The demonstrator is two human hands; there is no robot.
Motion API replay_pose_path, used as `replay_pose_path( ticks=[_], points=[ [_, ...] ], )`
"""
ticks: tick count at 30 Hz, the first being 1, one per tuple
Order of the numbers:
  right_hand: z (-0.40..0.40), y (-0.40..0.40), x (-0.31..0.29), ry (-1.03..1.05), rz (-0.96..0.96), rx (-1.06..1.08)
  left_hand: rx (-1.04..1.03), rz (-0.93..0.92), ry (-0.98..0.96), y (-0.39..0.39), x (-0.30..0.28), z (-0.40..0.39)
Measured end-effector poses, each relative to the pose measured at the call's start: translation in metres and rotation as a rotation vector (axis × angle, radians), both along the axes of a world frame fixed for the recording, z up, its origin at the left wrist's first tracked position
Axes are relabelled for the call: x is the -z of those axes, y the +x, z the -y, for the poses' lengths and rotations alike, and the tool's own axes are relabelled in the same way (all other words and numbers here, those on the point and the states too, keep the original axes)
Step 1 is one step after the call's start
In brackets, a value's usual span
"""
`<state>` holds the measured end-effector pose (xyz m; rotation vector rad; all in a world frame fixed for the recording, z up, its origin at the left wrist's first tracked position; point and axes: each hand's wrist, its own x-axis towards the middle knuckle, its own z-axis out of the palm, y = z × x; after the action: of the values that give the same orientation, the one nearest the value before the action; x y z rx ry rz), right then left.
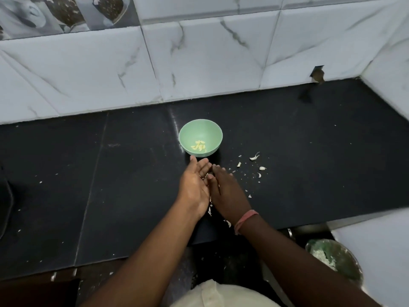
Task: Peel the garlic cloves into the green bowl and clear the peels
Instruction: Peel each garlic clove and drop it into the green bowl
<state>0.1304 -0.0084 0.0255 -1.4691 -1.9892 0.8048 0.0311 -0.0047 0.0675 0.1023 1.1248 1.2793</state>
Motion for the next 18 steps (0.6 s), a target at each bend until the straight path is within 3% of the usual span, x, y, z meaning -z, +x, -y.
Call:
replay_pose_path(
  ticks=[3,14,18],
  points=[
    [-0.009,0.015,0.004,0.052,0.023,0.130,0.025,-0.063,0.006,0.007,-0.002,-0.003],
    [-0.066,0.101,0.015,-0.110,0.180,0.476,0.149,-0.184,-0.180,0.047,0.013,-0.026],
    [-0.083,0.130,0.017,-0.049,0.185,0.382,0.117,-0.218,-0.217,0.065,0.017,-0.038]
  ],
)
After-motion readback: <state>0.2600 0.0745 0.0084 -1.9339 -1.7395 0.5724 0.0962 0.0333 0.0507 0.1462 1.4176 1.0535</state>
